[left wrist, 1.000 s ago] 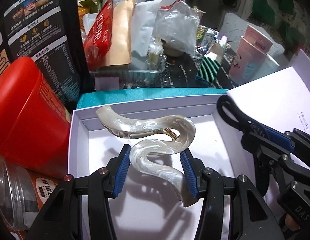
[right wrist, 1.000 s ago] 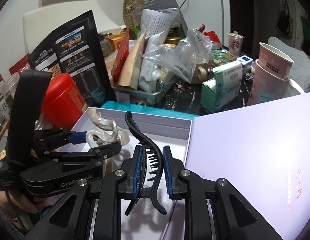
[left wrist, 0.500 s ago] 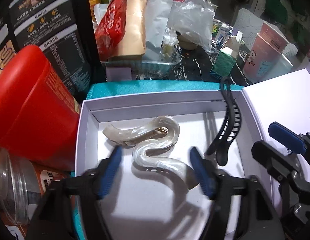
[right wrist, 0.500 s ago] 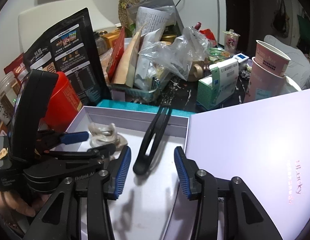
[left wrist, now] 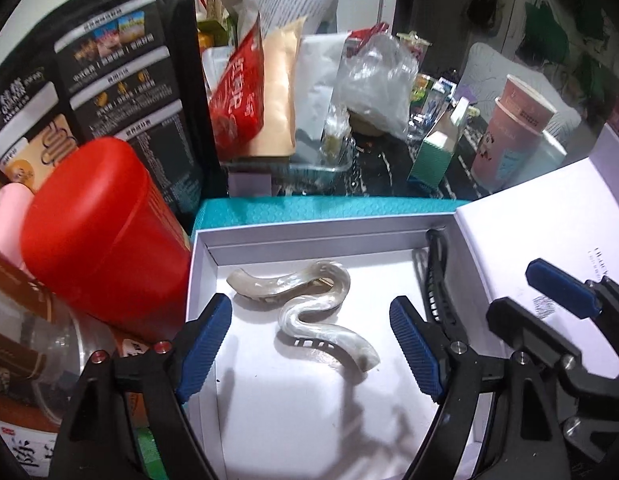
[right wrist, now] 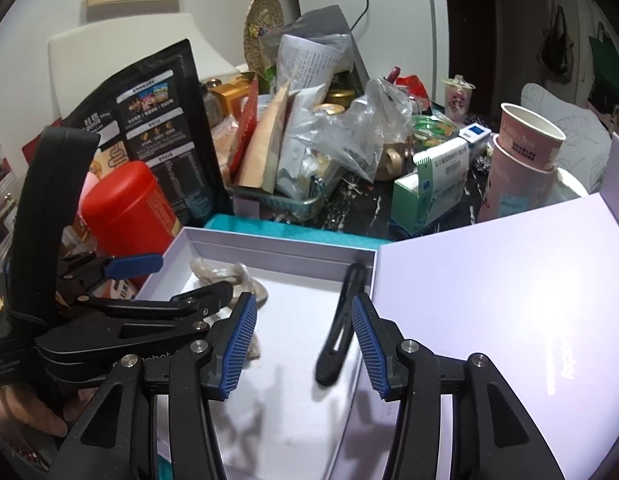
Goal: Organize rigid objects
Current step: 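Open both tools to drop the clips into the white box, then raise both tools out of the box and back over the mat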
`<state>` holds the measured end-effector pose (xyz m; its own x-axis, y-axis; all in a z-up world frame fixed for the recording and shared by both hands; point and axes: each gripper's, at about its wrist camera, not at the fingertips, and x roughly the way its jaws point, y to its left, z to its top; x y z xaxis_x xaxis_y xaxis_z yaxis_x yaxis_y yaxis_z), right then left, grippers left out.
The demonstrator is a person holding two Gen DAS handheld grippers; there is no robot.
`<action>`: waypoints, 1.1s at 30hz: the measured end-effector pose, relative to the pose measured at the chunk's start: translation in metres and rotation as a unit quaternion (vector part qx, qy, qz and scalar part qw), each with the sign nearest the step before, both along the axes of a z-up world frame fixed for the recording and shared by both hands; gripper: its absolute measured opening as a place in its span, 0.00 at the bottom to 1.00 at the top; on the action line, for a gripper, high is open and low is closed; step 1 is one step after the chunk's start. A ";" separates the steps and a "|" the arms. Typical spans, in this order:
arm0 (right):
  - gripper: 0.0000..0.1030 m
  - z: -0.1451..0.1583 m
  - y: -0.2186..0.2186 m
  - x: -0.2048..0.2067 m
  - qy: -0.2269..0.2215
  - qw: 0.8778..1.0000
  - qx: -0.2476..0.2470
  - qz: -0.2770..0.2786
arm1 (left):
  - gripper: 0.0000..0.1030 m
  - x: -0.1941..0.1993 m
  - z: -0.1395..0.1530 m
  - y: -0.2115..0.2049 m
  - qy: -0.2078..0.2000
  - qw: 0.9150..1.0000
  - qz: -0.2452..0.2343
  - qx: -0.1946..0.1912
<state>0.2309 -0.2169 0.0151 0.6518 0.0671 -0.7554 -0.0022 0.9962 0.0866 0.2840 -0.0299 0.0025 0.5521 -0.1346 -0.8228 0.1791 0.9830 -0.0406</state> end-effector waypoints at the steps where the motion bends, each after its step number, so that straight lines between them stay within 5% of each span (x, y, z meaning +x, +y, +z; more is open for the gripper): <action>1: 0.48 0.004 0.002 -0.002 -0.005 1.000 -0.004 0.000 | 0.79 -0.002 0.003 0.000 -0.003 1.000 0.001 0.000; 13: 0.49 0.044 0.016 -0.031 -0.045 0.999 -0.021 0.008 | 0.79 -0.034 0.047 0.008 -0.046 0.999 0.003 -0.004; 33: 0.70 0.101 0.038 -0.108 -0.099 0.995 -0.025 0.009 | 0.79 -0.121 0.112 0.027 -0.124 0.992 0.022 0.000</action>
<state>0.1230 -0.1786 0.1165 0.7875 0.0452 -0.6147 -0.0322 0.9990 0.0322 0.1631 -0.0027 0.1146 0.7429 -0.1061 -0.6610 0.1409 0.9900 -0.0007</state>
